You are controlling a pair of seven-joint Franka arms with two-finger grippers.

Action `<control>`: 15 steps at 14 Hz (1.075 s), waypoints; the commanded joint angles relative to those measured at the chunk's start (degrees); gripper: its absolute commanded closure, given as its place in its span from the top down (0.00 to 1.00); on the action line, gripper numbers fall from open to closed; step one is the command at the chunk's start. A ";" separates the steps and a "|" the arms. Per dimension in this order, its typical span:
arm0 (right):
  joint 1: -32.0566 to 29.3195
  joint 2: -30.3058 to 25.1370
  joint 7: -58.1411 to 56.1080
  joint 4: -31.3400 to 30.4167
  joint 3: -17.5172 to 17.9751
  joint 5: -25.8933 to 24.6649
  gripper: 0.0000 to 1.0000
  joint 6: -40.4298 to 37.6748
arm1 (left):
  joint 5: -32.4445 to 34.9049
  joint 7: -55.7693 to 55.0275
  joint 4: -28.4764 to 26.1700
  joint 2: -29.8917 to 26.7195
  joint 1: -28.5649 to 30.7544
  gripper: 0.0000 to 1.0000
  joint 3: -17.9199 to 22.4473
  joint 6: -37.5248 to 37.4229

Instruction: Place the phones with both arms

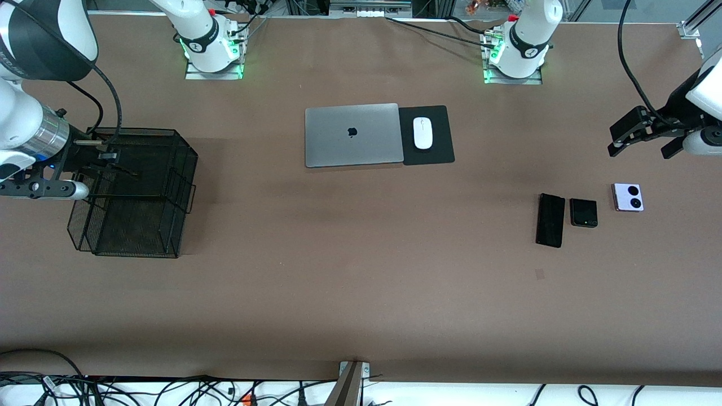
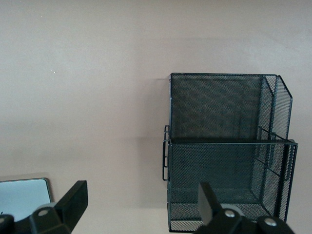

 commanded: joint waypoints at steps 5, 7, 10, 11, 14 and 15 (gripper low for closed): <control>0.07 -1.29 -1.38 -0.40 -0.42 0.85 1.00 -1.22 | -0.67 0.57 -1.04 -1.02 -0.10 1.00 -0.10 0.30; 0.07 -1.29 -1.38 -0.40 -0.34 0.85 1.00 -1.22 | -0.67 0.66 -1.04 -1.02 -0.10 1.00 -0.10 0.21; 0.07 -1.37 -1.38 -0.74 -0.34 1.02 1.00 -1.22 | -0.67 0.57 -1.13 -0.93 -0.10 1.00 -0.10 0.21; 0.07 -1.38 -1.29 -0.92 -0.34 1.02 1.00 -1.22 | -0.58 0.57 -1.04 -0.41 -0.10 1.00 -0.10 0.21; 0.07 -1.46 -1.20 -1.01 -0.34 1.02 1.00 -1.92 | -0.32 1.27 -0.60 3.97 0.07 1.00 0.60 1.35; 0.07 -1.46 -1.12 -1.01 -0.34 1.02 1.00 -2.10 | 1.51 1.44 -0.69 5.47 0.42 1.00 0.87 2.31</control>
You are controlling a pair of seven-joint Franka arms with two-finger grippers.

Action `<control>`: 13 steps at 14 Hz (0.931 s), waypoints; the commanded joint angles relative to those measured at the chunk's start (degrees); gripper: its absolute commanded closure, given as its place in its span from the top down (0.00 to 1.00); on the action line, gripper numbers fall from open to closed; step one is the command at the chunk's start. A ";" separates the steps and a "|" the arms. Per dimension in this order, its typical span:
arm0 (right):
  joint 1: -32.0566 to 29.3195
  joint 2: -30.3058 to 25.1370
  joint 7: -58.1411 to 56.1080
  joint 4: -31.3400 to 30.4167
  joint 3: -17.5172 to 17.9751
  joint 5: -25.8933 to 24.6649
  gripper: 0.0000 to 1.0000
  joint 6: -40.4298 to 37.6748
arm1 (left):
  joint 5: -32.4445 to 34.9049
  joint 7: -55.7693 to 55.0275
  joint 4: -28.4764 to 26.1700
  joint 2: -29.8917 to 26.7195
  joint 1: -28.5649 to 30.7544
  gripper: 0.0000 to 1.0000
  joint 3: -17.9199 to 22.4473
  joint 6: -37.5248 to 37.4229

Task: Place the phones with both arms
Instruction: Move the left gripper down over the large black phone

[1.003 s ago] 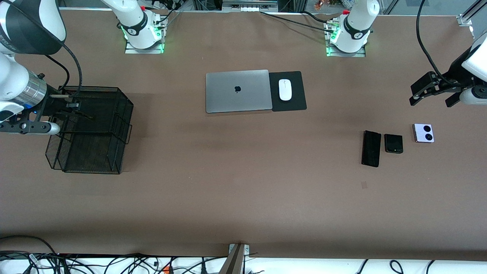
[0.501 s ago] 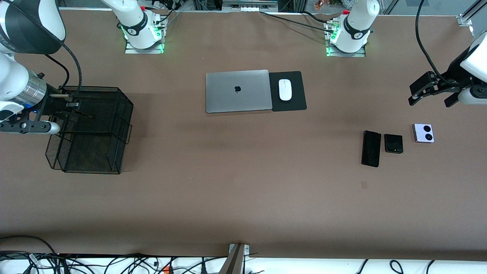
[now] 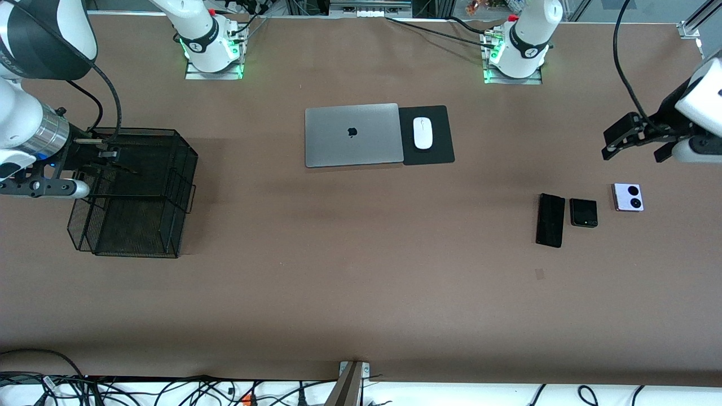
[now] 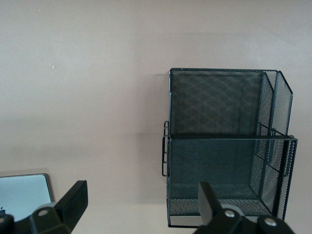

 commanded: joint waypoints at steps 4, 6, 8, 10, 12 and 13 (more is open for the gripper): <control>0.07 -1.24 -0.96 -1.00 -0.31 1.11 1.00 -0.83 | 6.67 1.96 0.22 10.28 4.42 1.00 0.52 7.11; 0.07 -1.15 -0.96 -1.00 -0.31 1.11 1.00 -0.92 | 6.76 2.49 0.22 13.09 5.30 1.00 0.52 9.31; 0.07 -1.06 -0.61 -1.00 -0.40 1.02 1.00 -1.10 | 6.84 5.29 0.14 16.08 5.48 1.00 0.61 11.07; 0.07 -0.54 -0.78 -1.00 -0.40 0.85 1.00 -1.36 | 8.07 7.58 -0.30 19.24 5.48 1.00 0.52 12.39; 0.07 -0.53 -0.70 -1.00 -0.75 0.76 1.00 -1.36 | 10.52 8.55 -0.57 23.02 4.51 1.00 -0.09 13.79; -0.02 -0.36 -0.70 -1.00 -0.75 0.76 1.00 -1.36 | 11.67 8.64 -1.70 23.99 3.82 1.00 -0.27 15.72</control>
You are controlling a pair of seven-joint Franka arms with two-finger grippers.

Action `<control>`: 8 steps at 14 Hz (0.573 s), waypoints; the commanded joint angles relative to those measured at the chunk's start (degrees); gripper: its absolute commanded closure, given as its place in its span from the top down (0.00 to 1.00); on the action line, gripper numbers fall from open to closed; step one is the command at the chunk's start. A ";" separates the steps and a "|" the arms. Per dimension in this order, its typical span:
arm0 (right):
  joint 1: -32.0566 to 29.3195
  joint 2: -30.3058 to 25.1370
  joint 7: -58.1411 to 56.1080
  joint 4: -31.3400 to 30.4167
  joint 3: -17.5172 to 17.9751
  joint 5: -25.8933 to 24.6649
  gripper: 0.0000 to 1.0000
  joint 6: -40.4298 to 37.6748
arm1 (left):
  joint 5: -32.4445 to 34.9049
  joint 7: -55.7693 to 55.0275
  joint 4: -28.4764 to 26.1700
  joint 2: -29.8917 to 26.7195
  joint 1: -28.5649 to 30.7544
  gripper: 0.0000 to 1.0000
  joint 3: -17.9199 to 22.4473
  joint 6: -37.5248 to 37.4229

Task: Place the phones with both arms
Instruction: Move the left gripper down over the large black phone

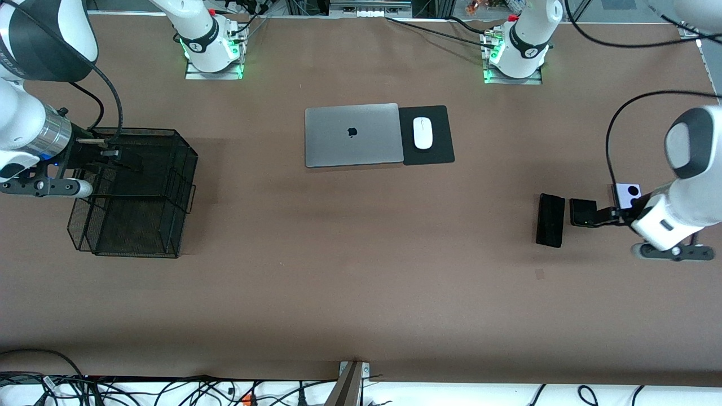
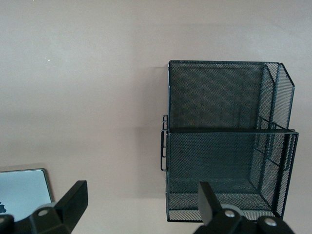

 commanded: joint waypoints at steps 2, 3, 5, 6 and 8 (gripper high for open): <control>-0.02 -0.16 -0.61 -0.73 -0.57 0.76 1.00 -0.09 | 2.84 1.51 -4.37 3.48 -2.49 1.00 -0.57 7.82; -0.02 -0.16 -0.61 -0.73 -0.48 0.76 1.00 0.00 | 2.84 1.51 -5.79 3.48 -2.49 1.00 -0.57 8.97; -0.02 -0.16 -0.61 -0.82 -0.57 0.76 1.00 0.00 | 2.58 1.60 -7.90 3.57 -2.41 1.00 -0.66 9.25; -0.02 -0.16 -0.61 -0.82 -0.57 0.76 1.00 0.00 | 2.23 1.51 -9.74 3.48 -2.23 1.00 -0.75 9.86; -0.02 -0.16 -0.61 -1.26 -0.57 0.76 1.00 0.17 | 2.23 1.60 -13.43 3.22 -1.79 1.00 -0.66 12.31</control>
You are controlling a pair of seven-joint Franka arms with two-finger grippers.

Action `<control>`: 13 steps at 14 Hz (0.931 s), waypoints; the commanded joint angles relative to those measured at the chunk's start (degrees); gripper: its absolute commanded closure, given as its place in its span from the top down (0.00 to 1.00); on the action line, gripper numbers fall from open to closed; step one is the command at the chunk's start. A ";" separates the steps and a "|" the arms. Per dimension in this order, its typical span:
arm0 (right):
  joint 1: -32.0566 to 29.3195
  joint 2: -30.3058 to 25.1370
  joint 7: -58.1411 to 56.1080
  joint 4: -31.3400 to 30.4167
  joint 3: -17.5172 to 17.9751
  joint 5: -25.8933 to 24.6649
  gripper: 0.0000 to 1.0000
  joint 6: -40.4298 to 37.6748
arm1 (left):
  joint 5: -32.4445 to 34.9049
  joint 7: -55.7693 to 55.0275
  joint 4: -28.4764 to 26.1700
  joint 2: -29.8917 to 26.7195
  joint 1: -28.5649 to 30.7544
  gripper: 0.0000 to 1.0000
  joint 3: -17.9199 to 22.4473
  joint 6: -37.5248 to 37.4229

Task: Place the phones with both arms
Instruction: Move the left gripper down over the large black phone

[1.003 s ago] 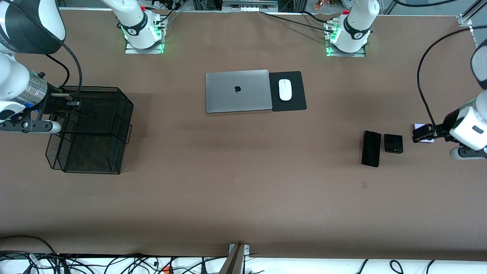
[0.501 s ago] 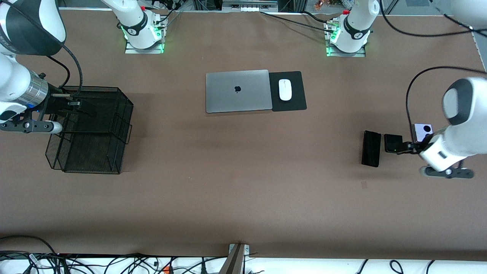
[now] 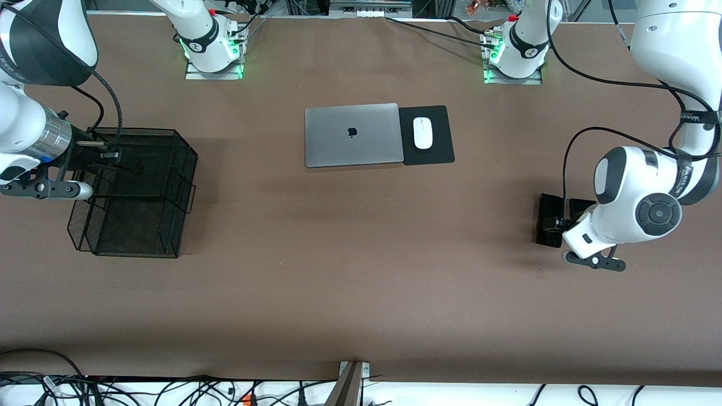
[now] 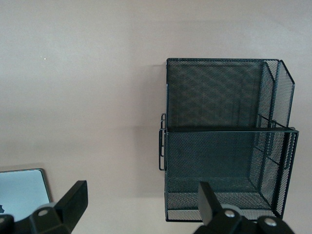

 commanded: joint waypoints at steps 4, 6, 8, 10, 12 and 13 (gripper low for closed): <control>-0.01 -0.50 -0.52 -1.34 -0.28 0.84 1.00 0.18 | 1.38 1.62 -17.69 -4.60 1.72 1.00 -0.13 17.57; -0.01 -0.50 -0.52 -1.52 -0.28 0.76 1.00 0.26 | 1.38 3.01 -19.02 -5.22 2.16 1.00 -0.13 18.29; -0.01 -0.50 -0.52 -1.52 -0.28 0.84 1.00 0.18 | 1.47 5.56 -21.39 -6.71 4.53 1.00 -0.30 20.30; -0.01 -0.50 -0.61 -1.61 -0.28 0.76 1.00 0.09 | 1.38 6.01 -21.93 -7.25 4.62 1.00 -0.30 20.49; -0.01 -0.59 -0.61 -1.52 -0.28 0.84 1.00 0.00 | 1.39 6.01 -21.93 -6.20 4.62 1.00 -0.22 22.67; -0.01 -0.59 -0.61 -1.61 -0.28 0.84 1.00 -0.09 | 1.38 5.93 -22.63 -5.67 4.62 1.00 -0.22 24.25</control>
